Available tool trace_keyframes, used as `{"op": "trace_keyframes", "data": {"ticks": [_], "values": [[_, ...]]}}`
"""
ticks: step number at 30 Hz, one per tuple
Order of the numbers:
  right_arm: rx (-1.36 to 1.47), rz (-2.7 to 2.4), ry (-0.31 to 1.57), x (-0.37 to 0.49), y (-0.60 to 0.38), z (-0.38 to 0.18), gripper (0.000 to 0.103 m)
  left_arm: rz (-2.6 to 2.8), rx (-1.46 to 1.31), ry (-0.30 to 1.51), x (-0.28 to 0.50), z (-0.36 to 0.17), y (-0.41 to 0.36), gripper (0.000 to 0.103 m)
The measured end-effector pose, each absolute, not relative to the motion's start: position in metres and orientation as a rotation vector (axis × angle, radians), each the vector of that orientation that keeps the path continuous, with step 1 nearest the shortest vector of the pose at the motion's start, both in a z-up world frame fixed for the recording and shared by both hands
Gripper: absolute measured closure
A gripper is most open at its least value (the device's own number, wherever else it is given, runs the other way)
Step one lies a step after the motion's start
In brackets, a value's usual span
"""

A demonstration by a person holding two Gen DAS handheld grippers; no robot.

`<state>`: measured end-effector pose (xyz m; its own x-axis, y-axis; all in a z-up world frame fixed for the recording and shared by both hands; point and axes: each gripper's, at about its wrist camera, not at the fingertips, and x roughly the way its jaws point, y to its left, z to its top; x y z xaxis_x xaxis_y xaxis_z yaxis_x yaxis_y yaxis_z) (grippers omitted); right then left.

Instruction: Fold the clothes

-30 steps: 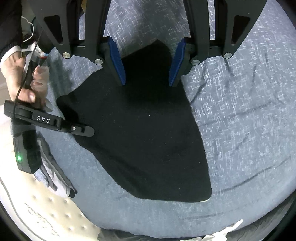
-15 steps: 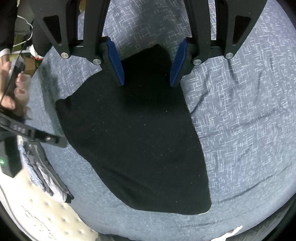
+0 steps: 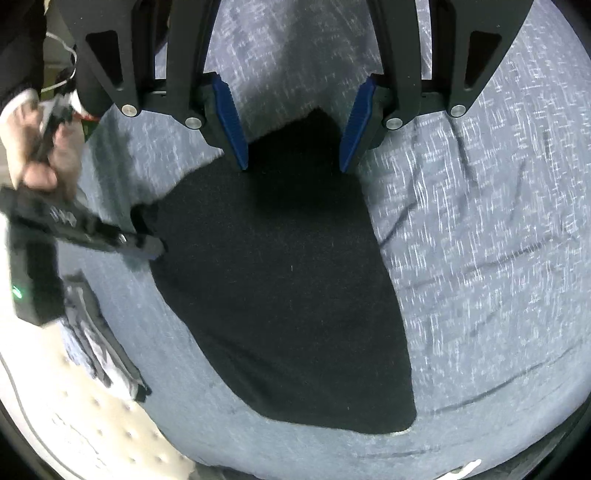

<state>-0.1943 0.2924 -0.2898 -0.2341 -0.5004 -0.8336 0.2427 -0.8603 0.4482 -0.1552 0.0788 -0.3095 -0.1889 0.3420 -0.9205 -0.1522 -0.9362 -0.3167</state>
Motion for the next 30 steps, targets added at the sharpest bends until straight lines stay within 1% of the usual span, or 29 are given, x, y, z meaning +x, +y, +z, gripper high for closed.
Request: {"op": "trace_keyframes", "data": {"ticks": [2,4,6,9,11,13,17,20,24,30], "values": [[1.598,-2.13,-0.345,-0.197,0.301,-0.3,0.098,2.173,-1.791,-0.187,-0.151,-0.322,0.08,0.048],[1.627,-2.126,-0.376,-0.198,0.308,-0.31,0.103,2.15,-1.835,-0.169,-0.149,-0.335,0.081,0.048],[1.624,-2.135,-0.371,-0.197,0.31,-0.308,0.103,2.142,-1.854,-0.211,-0.147,-0.341,0.077,0.049],[1.585,-2.163,-0.342,-0.193,0.309,-0.292,0.102,2.166,-1.777,-0.257,-0.141,-0.322,0.069,0.048],[1.547,-2.182,-0.316,-0.19,0.308,-0.279,0.101,2.19,-1.741,-0.242,-0.136,-0.308,0.065,0.048],[1.54,-2.166,-0.321,-0.189,0.303,-0.278,0.101,2.215,-1.713,-0.239,-0.136,-0.295,0.064,0.047],[1.525,-2.134,-0.329,-0.187,0.291,-0.276,0.101,2.268,-1.673,-0.23,-0.148,-0.286,0.078,0.047],[1.514,-2.11,-0.336,-0.185,0.283,-0.275,0.101,2.257,-1.687,-0.258,-0.156,-0.301,0.096,0.047],[1.509,-2.076,-0.331,-0.182,0.271,-0.279,0.101,2.263,-1.706,-0.226,-0.168,-0.312,0.103,0.047],[1.614,-2.087,-0.235,-0.185,0.269,-0.305,0.101,2.269,-1.713,-0.16,-0.167,-0.317,0.11,0.047]]}}
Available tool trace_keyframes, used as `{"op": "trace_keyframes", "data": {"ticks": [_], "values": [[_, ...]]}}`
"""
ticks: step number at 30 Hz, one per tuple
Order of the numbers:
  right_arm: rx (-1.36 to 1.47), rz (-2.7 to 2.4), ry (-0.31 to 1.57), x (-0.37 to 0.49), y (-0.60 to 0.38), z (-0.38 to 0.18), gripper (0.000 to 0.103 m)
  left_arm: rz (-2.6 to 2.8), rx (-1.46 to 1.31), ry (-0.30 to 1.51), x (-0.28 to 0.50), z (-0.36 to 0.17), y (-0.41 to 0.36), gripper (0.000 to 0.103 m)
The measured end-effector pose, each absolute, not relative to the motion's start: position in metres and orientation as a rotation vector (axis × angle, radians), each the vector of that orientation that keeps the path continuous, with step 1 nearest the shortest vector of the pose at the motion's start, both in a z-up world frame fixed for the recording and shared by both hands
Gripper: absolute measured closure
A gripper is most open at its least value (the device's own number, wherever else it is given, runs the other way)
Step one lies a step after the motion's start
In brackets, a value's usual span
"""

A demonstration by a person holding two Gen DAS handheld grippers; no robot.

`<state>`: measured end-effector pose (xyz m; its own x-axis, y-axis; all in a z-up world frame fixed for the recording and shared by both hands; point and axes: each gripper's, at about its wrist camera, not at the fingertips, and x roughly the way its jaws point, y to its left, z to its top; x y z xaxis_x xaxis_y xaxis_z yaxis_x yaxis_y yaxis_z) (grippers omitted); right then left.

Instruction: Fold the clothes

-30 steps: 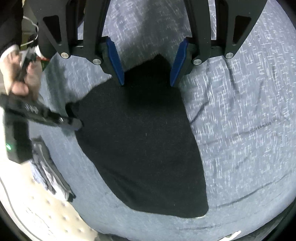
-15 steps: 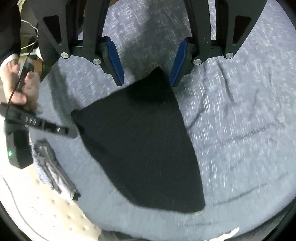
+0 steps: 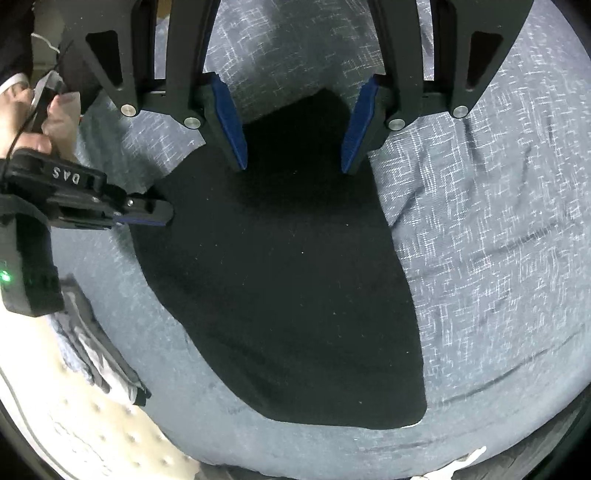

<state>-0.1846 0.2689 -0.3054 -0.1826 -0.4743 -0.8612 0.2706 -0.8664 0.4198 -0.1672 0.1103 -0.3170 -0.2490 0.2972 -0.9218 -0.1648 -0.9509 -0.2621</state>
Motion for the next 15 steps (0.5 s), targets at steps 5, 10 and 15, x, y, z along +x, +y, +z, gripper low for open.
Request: {"op": "trace_keyframes", "data": {"ticks": [5,10,15], "values": [[1.561,-2.066,-0.335,-0.183,0.274,-0.295,0.1,2.27,-1.721,-0.17,-0.169,-0.319,0.113,0.047],[1.561,-2.026,-0.263,-0.185,0.257,-0.297,0.1,2.273,-1.722,-0.172,-0.168,-0.319,0.116,0.047],[1.608,-2.065,-0.276,-0.19,0.282,-0.306,0.103,2.269,-1.717,-0.173,-0.169,-0.319,0.12,0.046]]}}
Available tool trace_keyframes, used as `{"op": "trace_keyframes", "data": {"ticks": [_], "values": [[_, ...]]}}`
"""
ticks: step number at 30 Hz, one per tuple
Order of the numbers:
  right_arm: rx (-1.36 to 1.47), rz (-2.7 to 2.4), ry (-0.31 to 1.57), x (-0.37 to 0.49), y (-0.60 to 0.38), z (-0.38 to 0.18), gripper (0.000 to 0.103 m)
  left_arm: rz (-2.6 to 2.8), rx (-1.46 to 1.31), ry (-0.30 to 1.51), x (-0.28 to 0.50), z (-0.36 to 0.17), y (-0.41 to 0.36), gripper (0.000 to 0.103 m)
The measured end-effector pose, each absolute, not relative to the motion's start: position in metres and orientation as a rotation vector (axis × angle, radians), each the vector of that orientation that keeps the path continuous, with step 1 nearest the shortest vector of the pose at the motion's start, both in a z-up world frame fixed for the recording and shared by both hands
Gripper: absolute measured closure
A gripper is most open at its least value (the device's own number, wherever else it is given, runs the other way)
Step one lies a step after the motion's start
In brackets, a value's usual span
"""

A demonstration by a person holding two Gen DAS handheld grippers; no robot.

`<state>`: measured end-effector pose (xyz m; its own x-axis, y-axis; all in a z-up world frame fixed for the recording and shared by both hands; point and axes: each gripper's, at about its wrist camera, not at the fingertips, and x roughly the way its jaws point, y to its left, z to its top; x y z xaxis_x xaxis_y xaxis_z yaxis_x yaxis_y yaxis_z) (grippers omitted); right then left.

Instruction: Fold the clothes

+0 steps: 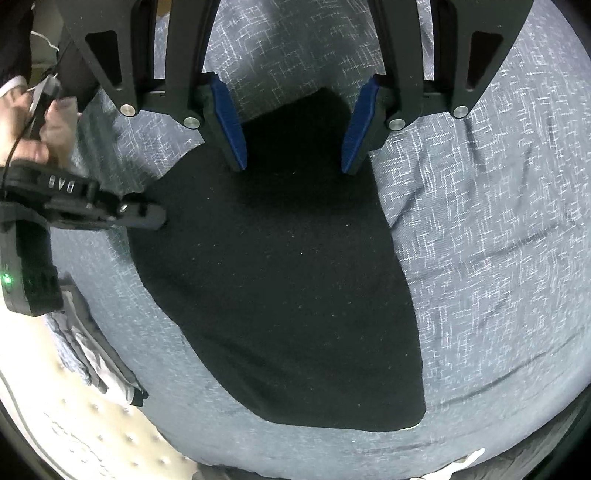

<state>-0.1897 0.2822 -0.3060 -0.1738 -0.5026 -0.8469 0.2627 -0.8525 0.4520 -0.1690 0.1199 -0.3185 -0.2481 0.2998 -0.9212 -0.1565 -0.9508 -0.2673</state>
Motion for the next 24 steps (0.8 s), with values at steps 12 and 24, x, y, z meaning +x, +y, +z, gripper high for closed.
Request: {"op": "trace_keyframes", "data": {"ticks": [12,24], "values": [[1.595,-2.1,-0.322,-0.194,0.309,-0.297,0.102,2.28,-1.692,-0.257,-0.172,-0.302,0.121,0.046],[1.652,-2.094,-0.269,-0.206,0.308,-0.315,0.103,2.281,-1.719,-0.328,-0.213,-0.33,0.086,0.045]]}}
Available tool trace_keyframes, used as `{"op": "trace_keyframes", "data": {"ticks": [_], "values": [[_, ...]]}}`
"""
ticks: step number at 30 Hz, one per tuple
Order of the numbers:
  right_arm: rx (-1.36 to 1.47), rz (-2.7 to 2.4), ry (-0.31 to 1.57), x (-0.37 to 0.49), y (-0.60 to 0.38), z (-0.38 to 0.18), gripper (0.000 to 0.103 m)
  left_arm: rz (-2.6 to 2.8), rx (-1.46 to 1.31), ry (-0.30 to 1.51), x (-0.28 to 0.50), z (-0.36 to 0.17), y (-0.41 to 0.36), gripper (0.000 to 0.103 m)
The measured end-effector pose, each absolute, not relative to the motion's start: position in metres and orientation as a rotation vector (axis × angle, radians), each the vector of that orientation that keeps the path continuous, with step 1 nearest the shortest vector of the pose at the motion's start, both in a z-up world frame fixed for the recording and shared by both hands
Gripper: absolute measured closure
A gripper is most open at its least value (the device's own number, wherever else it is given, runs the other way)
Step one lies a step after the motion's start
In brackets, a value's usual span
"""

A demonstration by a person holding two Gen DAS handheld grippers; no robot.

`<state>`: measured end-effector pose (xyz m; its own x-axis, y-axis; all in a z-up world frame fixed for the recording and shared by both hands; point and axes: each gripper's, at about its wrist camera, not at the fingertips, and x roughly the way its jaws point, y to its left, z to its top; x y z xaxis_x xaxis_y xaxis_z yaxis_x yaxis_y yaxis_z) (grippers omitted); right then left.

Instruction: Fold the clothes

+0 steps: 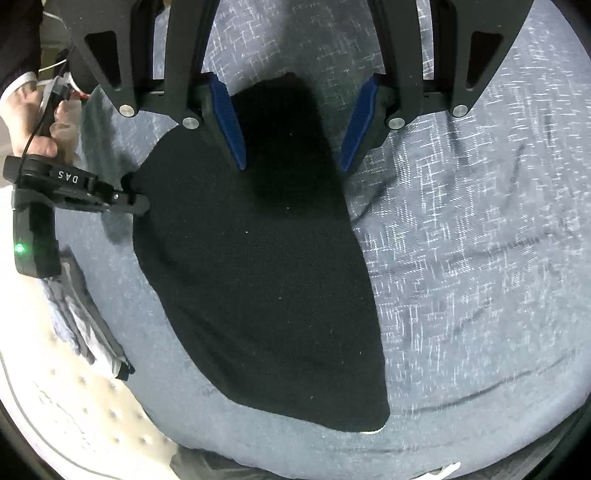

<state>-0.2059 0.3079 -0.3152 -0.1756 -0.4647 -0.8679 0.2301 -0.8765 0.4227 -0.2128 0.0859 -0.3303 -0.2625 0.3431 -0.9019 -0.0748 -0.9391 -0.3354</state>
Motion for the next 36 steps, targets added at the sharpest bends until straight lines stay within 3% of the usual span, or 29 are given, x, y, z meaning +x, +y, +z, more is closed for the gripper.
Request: {"op": "trace_keyframes", "data": {"ticks": [10,21,36], "values": [[1.52,-2.119,-0.332,-0.243,0.301,-0.277,0.103,2.33,-1.654,-0.396,-0.249,-0.313,0.066,0.046],[1.405,-2.117,-0.372,-0.341,0.279,-0.253,0.101,2.328,-1.642,-0.442,-0.259,-0.342,0.08,0.046],[1.528,-2.178,-0.27,-0.396,0.266,-0.304,0.103,2.297,-1.652,-0.454,-0.28,-0.359,0.09,0.045]]}}
